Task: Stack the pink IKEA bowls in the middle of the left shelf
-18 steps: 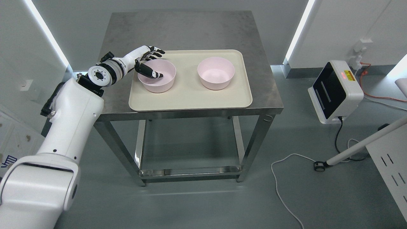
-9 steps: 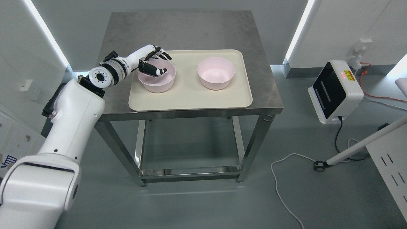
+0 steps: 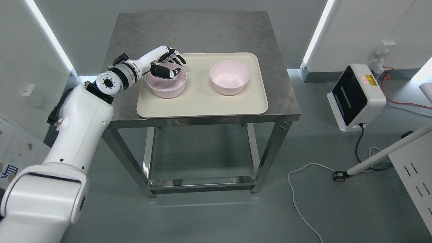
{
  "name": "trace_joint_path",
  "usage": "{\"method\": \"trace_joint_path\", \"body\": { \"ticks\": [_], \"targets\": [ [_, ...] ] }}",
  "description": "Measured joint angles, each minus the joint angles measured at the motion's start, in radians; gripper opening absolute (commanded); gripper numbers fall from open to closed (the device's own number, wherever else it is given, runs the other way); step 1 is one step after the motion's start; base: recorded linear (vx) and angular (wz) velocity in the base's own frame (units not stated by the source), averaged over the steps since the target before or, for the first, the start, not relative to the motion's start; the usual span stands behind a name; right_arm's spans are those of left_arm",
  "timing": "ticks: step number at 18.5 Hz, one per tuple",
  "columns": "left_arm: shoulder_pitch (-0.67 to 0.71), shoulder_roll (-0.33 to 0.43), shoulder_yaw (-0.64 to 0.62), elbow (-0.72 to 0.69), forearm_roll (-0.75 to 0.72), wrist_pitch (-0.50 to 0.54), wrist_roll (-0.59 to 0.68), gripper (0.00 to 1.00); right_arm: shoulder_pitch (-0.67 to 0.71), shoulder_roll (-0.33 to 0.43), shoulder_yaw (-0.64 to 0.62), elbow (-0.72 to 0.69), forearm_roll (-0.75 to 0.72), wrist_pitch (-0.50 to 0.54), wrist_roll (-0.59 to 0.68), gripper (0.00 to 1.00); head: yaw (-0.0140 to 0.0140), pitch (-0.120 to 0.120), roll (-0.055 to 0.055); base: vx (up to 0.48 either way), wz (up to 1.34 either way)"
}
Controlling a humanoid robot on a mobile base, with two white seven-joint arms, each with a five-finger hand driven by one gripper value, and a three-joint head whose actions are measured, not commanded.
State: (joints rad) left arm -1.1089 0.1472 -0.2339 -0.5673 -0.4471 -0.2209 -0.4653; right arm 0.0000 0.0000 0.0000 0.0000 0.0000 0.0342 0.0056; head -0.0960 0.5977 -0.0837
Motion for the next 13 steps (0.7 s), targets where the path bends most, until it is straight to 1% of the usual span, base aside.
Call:
{"method": "trace_joint_path", "body": {
  "ticks": [1, 3, 10, 13],
  "targets": [
    [0.002, -0.002, 0.002, 0.0, 0.0, -0.009, 0.0, 0.04, 0.0, 0.0, 0.0, 0.0, 0.0, -0.001, 0.0, 1.0, 0.0, 0.0, 0.0, 0.0, 0.0],
    [0.007, -0.006, 0.005, 0.001, 0.0, -0.039, 0.002, 0.01, 0.0, 0.0, 0.0, 0.0, 0.0, -0.004, 0.0, 1.0, 0.0, 0.0, 0.0, 0.0, 0.0],
    [0.018, -0.021, 0.031, -0.001, 0.001, -0.073, 0.005, 0.0, 0.0, 0.0, 0.0, 0.0, 0.0, -0.002, 0.0, 1.0, 0.0, 0.0, 0.0, 0.0, 0.0],
    [-0.006, -0.031, 0.047, -0.02, 0.002, -0.076, -0.001, 0.01, 0.0, 0.0, 0.0, 0.0, 0.0, -0.001, 0.0, 1.0, 0.0, 0.0, 0.0, 0.0, 0.0]
  ]
}}
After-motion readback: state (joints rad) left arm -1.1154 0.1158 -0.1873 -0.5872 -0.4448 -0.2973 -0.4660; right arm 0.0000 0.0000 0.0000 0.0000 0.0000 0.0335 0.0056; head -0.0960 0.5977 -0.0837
